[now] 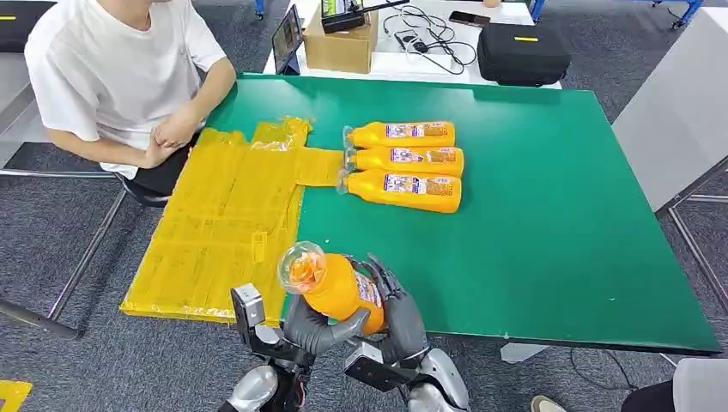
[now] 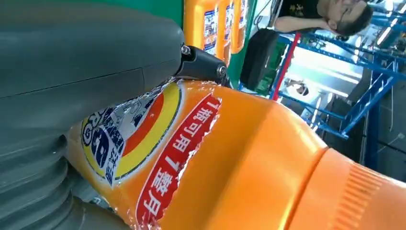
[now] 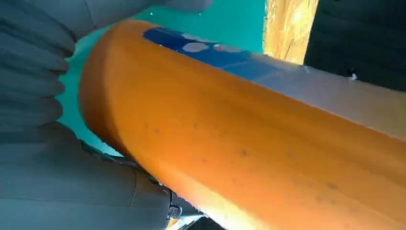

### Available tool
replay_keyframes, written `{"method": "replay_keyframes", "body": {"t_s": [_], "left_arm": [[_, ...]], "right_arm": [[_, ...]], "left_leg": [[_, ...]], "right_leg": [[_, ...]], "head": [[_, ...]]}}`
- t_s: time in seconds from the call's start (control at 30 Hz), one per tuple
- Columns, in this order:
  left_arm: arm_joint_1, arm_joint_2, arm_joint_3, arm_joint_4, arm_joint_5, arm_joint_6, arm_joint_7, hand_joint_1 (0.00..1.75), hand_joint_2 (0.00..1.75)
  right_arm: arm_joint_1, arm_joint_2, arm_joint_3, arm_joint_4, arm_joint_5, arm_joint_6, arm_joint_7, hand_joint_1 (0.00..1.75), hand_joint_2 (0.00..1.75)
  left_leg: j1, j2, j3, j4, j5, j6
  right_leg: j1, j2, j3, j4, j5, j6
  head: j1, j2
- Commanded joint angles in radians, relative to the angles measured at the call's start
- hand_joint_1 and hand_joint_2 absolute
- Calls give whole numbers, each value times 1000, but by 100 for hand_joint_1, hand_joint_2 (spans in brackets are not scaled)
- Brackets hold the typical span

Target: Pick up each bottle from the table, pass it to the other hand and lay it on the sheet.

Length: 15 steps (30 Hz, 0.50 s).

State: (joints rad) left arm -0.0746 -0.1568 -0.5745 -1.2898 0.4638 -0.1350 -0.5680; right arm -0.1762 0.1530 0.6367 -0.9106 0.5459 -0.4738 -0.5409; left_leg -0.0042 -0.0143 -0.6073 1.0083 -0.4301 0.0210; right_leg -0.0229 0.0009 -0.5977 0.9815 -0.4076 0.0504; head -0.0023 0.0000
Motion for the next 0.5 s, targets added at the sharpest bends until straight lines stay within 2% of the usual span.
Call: {"method": "replay_keyframes", "body": {"t_s": [0.03, 0.17, 0.27, 0.3, 0.33, 0.37, 0.5], "left_arm": [[-28, 25, 26, 19, -116, 19, -14, 175, 175], [-31, 24, 62, 16, -158, 44, -14, 175, 175], [-46, 12, 117, 20, -319, 233, 22, 175, 175], [-61, 14, 129, 33, -354, 279, 39, 175, 175], [-98, 15, 146, 82, -432, 365, 49, 175, 175], [-125, 15, 171, 120, -477, 428, 55, 175, 175], [-164, 21, 208, 159, -489, 444, 54, 175, 175]], "right_arm": [[11, -46, 42, -3, 44, -35, -4, 0, 0], [30, -45, 8, -27, 37, -77, -9, 0, 0], [79, -34, -62, -102, -30, -110, -49, 0, 0], [92, -37, -69, -126, -19, -138, -57, 0, 0], [106, -58, -50, -175, 67, -208, -48, 0, 0], [124, -57, -54, -228, 38, -193, -51, 0, 0], [135, -56, -44, -294, 39, -182, -30, 0, 0]], "left_leg": [[1, 0, 2, -1, -1, -1], [2, 0, 5, 0, -2, -2], [1, 0, 3, 0, -1, -1], [2, -1, 4, 0, -2, -2], [1, -2, 2, 0, -1, -1], [1, -2, 2, 0, 0, -1], [1, -1, 2, 0, -1, -2]], "right_leg": [[1, -1, 2, -1, -1, -1], [2, -1, 6, -1, -2, -3], [2, -1, 4, -1, -1, -2], [2, -2, 5, -1, -2, -3], [2, -3, 3, 0, -1, -2], [1, -3, 3, 0, -1, -2], [1, -2, 2, 0, -1, -2]], "head": [[0, 0], [0, 0], [0, 0], [0, 0], [0, 0], [0, 0], [0, 0]]}}
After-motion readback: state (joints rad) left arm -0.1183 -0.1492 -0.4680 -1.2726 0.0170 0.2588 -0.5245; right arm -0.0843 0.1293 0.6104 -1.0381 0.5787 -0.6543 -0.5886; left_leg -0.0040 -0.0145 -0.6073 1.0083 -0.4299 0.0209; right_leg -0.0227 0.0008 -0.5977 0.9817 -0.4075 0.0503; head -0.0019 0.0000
